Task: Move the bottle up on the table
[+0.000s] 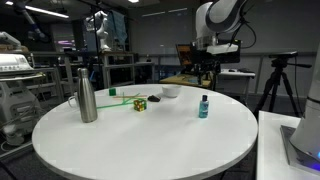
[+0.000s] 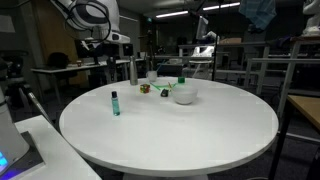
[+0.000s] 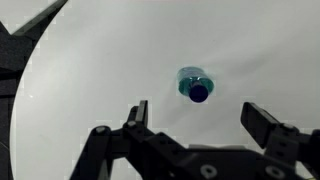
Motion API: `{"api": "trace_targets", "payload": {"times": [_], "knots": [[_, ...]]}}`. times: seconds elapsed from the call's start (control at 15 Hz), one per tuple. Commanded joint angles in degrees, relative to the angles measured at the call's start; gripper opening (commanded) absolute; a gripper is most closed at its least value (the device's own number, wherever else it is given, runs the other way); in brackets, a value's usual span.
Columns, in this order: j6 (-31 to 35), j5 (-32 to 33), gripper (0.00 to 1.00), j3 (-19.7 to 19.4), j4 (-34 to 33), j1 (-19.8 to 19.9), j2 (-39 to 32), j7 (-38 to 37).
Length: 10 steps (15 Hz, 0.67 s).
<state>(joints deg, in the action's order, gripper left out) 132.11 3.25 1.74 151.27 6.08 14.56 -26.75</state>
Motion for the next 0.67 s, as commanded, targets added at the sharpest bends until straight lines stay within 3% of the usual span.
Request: {"api": "trace_targets", "payload": {"times": [0.0,0.6], "knots": [[3.68,-0.7,1.0,-1.11,1.42,0.05,-1.03,2.35],[6.55,-3.25,1.0,-1.64,2.44,-1.05,-4.46,5.13]]}}
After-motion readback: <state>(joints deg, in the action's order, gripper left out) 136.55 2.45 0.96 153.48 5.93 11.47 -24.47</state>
